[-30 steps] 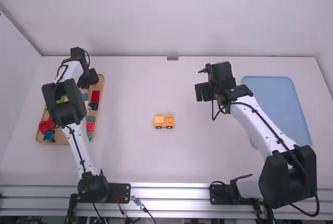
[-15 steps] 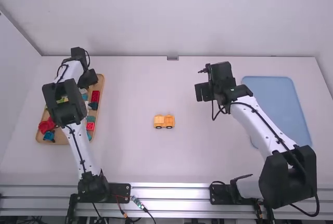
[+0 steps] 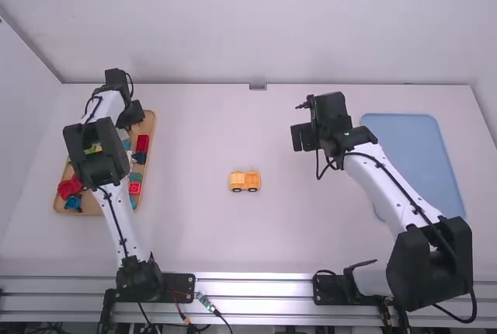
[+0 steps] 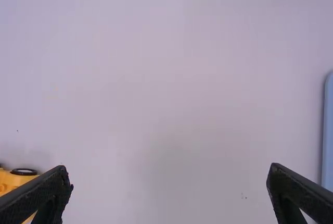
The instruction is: Assemble lego blocks to make yellow taxi
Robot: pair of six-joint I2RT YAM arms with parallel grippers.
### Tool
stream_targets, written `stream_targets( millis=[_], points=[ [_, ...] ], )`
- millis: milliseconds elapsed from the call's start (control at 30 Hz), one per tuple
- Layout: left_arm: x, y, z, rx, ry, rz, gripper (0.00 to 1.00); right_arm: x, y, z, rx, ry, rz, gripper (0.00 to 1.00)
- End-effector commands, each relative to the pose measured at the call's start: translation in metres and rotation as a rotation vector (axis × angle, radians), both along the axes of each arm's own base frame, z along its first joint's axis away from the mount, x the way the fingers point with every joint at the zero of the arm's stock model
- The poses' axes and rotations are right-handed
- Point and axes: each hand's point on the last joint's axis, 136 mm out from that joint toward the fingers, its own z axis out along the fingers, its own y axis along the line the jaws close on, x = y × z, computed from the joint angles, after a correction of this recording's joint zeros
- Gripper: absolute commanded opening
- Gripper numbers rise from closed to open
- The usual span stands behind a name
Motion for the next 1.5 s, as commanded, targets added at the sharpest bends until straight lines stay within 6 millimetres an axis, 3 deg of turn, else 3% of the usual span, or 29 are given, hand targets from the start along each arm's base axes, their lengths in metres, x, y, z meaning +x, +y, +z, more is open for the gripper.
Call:
stream_targets(
  millis=[0, 567, 967, 1100, 1300, 1467],
  points=[
    [-0.006, -0.005, -0.009, -0.035, 0.018, -0.001, 0.34, -0.003, -0.002, 0.001, -0.002, -0.001, -0.003, 0.99],
    [-0.002, -0.01, -0.009, -0.064, -0.001, -0.014, 0.2, -0.006, -0.003, -0.002, -0.019, 0.014, 0.012, 0.99],
    [0.001, -0.014, -0.008, -0.072, -0.011, 0.002, 0.17, -0.004, -0.001, 0.0, -0.018, 0.002, 0.017, 0.99],
    [0.002, -0.015, -0.007, -0.077, -0.016, 0.0, 0.2, -0.002, -0.001, 0.001, -0.016, -0.008, 0.015, 0.99],
    [-0.008, -0.014, -0.011, -0.082, 0.024, 0.005, 0.42, -0.002, -0.001, 0.001, -0.016, -0.008, 0.019, 0.99],
    [-0.011, -0.019, -0.012, -0.088, 0.041, 0.0, 0.42, -0.002, -0.001, 0.001, -0.017, -0.008, 0.018, 0.99]
  ],
)
